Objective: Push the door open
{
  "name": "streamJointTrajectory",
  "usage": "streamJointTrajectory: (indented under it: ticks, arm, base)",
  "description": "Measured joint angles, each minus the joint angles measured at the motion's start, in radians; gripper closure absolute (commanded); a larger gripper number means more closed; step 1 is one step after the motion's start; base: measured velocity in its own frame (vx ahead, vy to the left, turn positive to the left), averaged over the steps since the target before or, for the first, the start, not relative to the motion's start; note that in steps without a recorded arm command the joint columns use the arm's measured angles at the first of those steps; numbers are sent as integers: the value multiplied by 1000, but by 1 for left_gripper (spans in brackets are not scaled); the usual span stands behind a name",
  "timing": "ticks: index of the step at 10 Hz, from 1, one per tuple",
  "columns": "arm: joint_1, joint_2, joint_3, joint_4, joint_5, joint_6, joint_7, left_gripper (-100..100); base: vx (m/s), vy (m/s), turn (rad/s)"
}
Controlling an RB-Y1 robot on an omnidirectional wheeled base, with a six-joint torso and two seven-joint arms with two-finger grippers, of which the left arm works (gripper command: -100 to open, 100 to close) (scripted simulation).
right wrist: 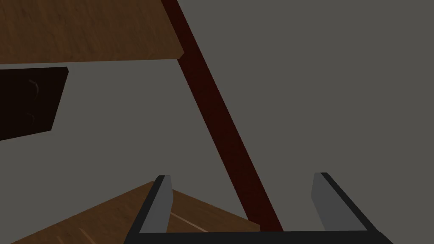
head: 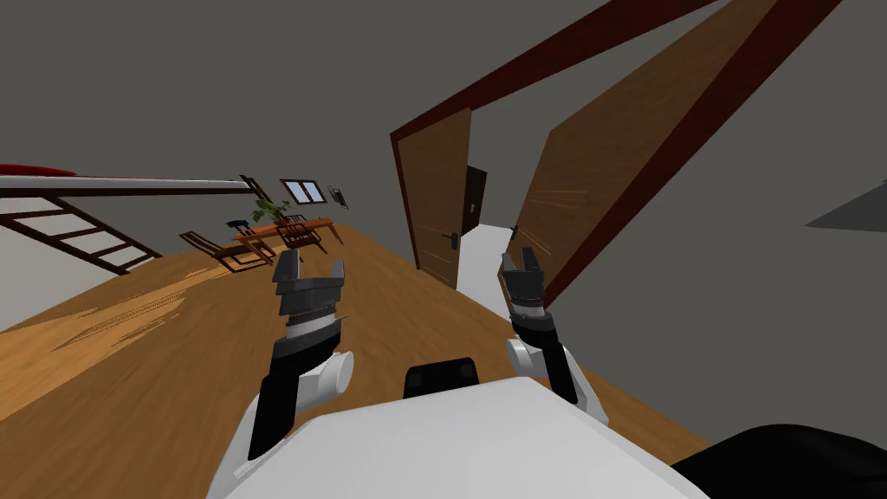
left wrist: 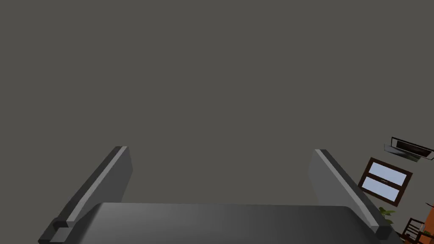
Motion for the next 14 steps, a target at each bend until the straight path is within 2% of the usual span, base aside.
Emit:
streamJointTrajectory:
  ticks: [3,4,9,14]
  arm:
    - [-34,18,-6,55,3,0,1,-100]
    - [-46,23,-9,86,4,-8,0,-100]
    - [-100,48,-26,180,9,-7,-1,-100]
    - [-178,65,-47,325,12,-21,-5,-100]
  base:
    - [88,15,-50]
    - [87,7,-60]
    - [78,15,-50]
    - [93,27,-69]
